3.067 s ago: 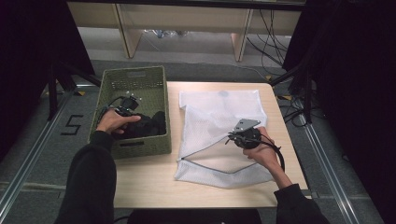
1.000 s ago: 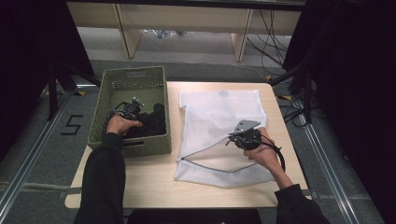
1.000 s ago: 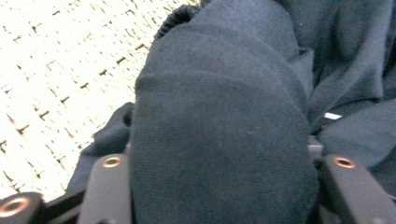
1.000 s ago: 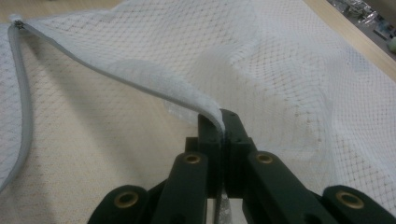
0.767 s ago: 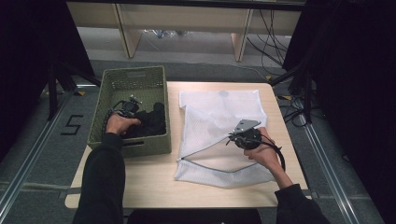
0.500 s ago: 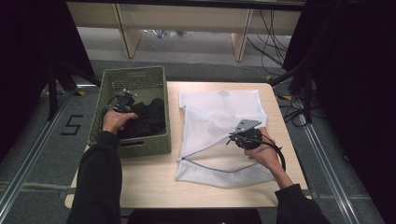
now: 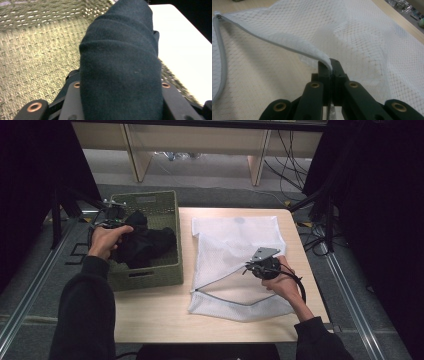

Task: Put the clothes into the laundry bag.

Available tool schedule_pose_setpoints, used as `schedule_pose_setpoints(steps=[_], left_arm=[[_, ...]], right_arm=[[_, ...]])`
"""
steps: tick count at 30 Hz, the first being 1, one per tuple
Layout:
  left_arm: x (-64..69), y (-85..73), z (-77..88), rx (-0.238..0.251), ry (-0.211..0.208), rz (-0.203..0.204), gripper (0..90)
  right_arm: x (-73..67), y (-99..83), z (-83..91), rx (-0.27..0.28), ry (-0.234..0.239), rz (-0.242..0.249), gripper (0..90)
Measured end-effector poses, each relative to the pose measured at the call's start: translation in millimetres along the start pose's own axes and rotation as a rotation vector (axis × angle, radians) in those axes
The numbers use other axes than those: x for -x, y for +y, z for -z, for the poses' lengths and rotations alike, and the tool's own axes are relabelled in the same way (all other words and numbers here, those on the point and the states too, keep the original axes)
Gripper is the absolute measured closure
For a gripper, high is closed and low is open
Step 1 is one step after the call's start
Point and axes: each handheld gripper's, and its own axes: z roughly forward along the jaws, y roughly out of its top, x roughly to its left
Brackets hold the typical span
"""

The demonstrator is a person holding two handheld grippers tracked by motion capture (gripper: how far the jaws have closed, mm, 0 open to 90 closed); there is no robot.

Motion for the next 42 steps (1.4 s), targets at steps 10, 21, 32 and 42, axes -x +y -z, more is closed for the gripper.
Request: schedule_pose_setpoints(steps=[10,21,32,42], left_arm=[[-3.8,-16.6,-47.5,-0.237,0.074,-0.024,55.4],[2.1,-21.8,-64.7,-0.408,-0.054,-0.09,25.4],[23.6,-40.1,-84.1,-0.491,0.0,-0.223,8.7],[21.3,-51.6,-105.4,-0.592,0.096,-0.331,0.0]], right_arm=[[-2.5,0.2,-0.7,-0.008,0.003,-0.009,89.1],[-0.4,-1.5,-2.1,-0.003,0.004,0.004,89.0],[-3.8,-0.1,-3.8,-0.014,0.004,0.001,88.9],[-2.5,-1.1,-2.6,-0.014,0.008,0.012,88.7]])
